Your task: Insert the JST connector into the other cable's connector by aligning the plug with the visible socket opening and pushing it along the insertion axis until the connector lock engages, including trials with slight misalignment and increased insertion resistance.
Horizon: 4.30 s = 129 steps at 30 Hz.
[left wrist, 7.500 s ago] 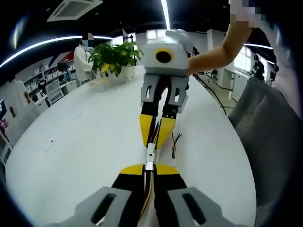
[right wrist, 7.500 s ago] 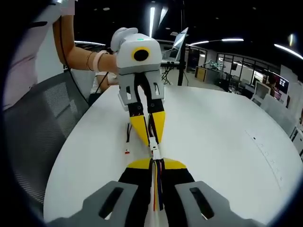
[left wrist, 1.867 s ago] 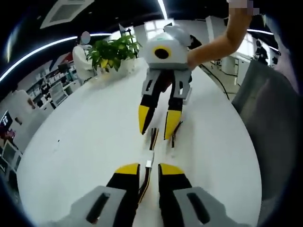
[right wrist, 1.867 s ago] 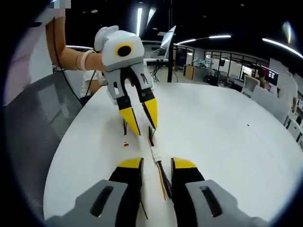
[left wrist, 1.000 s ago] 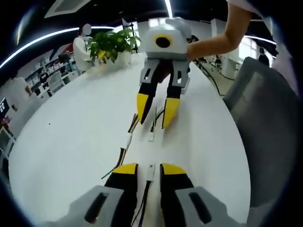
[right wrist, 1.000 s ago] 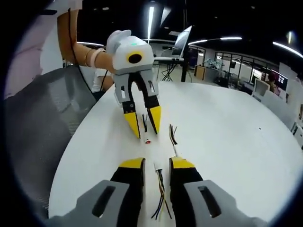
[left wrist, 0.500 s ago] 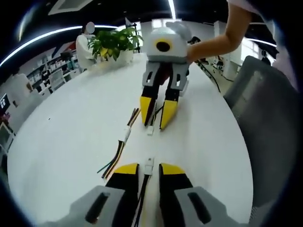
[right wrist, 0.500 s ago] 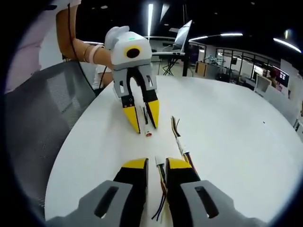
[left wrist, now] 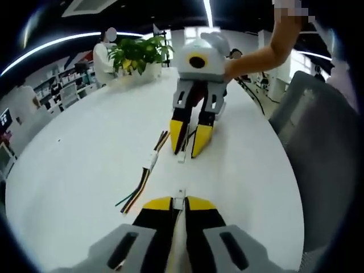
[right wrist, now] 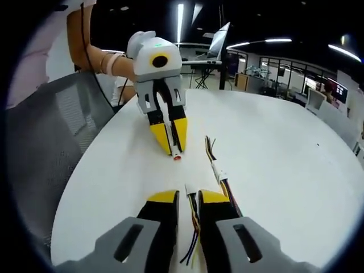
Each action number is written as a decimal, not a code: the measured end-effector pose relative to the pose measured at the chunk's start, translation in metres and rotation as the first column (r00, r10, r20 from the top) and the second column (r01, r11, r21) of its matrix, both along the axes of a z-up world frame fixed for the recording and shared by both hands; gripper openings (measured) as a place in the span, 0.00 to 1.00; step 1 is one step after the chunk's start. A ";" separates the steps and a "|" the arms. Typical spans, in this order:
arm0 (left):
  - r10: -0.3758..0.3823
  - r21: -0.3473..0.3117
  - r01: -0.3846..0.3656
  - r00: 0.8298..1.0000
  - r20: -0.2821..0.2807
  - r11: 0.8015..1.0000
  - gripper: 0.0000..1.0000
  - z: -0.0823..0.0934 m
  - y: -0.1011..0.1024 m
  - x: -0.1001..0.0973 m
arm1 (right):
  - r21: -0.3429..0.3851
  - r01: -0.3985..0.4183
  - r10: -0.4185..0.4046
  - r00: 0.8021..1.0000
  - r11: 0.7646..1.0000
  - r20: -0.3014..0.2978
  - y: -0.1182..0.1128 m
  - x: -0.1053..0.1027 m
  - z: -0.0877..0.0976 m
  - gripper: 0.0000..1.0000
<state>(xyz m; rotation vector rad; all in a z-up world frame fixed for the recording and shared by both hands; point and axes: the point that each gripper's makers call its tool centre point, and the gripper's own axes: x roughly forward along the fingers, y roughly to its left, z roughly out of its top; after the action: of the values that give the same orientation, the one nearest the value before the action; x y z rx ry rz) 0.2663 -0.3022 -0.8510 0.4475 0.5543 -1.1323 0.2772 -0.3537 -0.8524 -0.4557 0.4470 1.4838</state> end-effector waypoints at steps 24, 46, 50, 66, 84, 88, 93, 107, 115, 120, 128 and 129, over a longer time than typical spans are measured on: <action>0.025 0.020 -0.025 1.000 -0.018 0.999 0.00 0.005 -0.004 -0.003 | -0.015 0.013 -0.013 1.000 1.000 0.026 0.000 0.000 0.000 0.04; 0.004 0.041 -0.002 0.999 -0.043 0.999 0.00 0.025 -0.014 0.004 | 0.022 0.023 -0.023 1.000 1.000 0.020 0.008 -0.003 0.026 0.04; -0.006 0.035 0.008 0.999 -0.039 0.999 0.00 0.029 -0.019 0.005 | 0.022 0.015 -0.016 1.000 1.000 0.016 0.010 -0.008 0.029 0.03; -0.051 0.053 0.052 0.998 -0.029 0.997 0.00 0.024 -0.028 0.000 | 0.005 0.008 -0.008 1.000 1.000 -0.023 0.014 -0.013 0.022 0.03; -0.109 0.096 0.108 0.994 0.007 0.989 0.00 0.021 -0.029 -0.002 | -0.006 -0.008 0.007 0.999 1.000 -0.039 0.017 -0.015 0.016 0.03; -0.135 0.119 0.132 0.991 0.017 0.984 0.00 0.019 -0.029 -0.005 | -0.013 -0.013 0.013 0.999 1.000 -0.042 0.017 -0.017 0.014 0.03; -0.187 0.177 0.177 0.982 0.041 0.968 0.00 0.013 -0.030 -0.009 | -0.038 -0.021 0.020 0.999 0.999 -0.049 0.018 -0.020 0.008 0.03; -0.176 0.160 0.169 0.984 0.030 0.972 0.00 0.014 -0.031 -0.008 | -0.040 -0.013 0.010 0.998 0.999 -0.068 0.019 -0.021 0.008 0.03; -0.152 0.124 0.147 0.988 0.035 0.981 0.00 0.017 -0.033 -0.005 | -0.009 0.006 -0.007 0.996 1.000 -0.089 0.020 -0.018 0.013 0.03; -0.169 0.134 0.161 0.984 0.050 0.978 0.00 0.016 -0.034 -0.005 | -0.009 -0.002 0.001 0.997 1.000 -0.077 0.021 -0.019 0.011 0.02; -0.191 0.139 0.180 0.979 0.071 0.974 0.00 0.018 -0.037 -0.005 | -0.001 0.012 -0.012 0.996 1.000 -0.093 0.018 -0.017 0.012 0.01; -0.191 0.138 0.181 0.979 0.068 0.974 0.00 0.018 -0.037 -0.005 | -0.001 0.012 -0.012 0.995 1.000 -0.096 0.018 -0.017 0.012 0.01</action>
<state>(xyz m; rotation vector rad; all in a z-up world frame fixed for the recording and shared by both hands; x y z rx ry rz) 0.2609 -0.3392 -0.8329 0.6680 0.5254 -1.2548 0.2602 -0.3358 -0.8408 -0.3825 0.5245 1.4986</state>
